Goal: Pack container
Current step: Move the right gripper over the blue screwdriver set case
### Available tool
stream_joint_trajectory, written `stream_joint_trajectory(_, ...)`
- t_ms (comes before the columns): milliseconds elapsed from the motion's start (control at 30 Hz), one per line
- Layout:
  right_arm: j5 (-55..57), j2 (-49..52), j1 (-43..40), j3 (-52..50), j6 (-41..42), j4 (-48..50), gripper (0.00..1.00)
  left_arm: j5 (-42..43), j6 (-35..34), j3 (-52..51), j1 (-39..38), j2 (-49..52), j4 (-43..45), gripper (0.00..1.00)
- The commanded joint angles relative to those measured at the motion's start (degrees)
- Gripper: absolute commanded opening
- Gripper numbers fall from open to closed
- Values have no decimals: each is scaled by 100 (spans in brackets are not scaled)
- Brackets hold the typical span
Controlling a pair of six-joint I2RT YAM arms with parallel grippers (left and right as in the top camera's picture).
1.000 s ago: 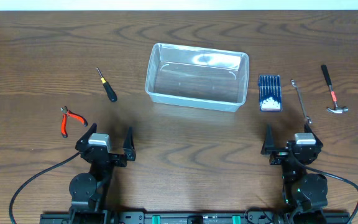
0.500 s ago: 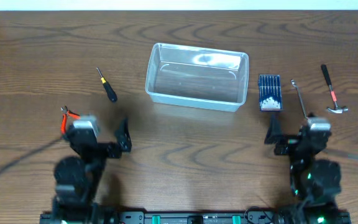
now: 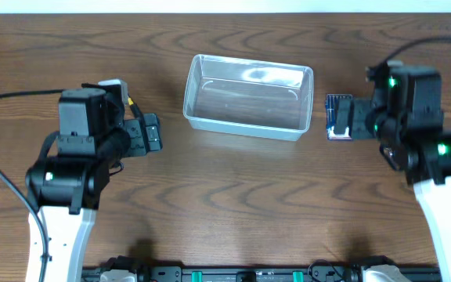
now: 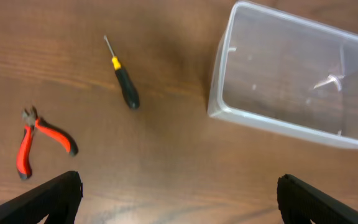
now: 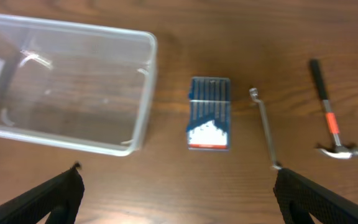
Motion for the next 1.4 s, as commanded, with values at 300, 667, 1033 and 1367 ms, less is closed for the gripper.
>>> stream_joint_trajectory(300,13,2321,-802,1862,212,-1567,99,-44,105,125,-17,354,-262,99)
stream_joint_trajectory(667,57,4083,-804,2181,-254,-1012,99,-92,107,125,-17,367,-264,99)
stream_joint_trajectory(1033,466,5097,-807,2181,-372,-365,99,-87,101,125,-17,367,-264,98)
stream_joint_trajectory(1367,391,5532,-793,2181,-382,-28,99,-87,101,125,-17,367,-264,99)
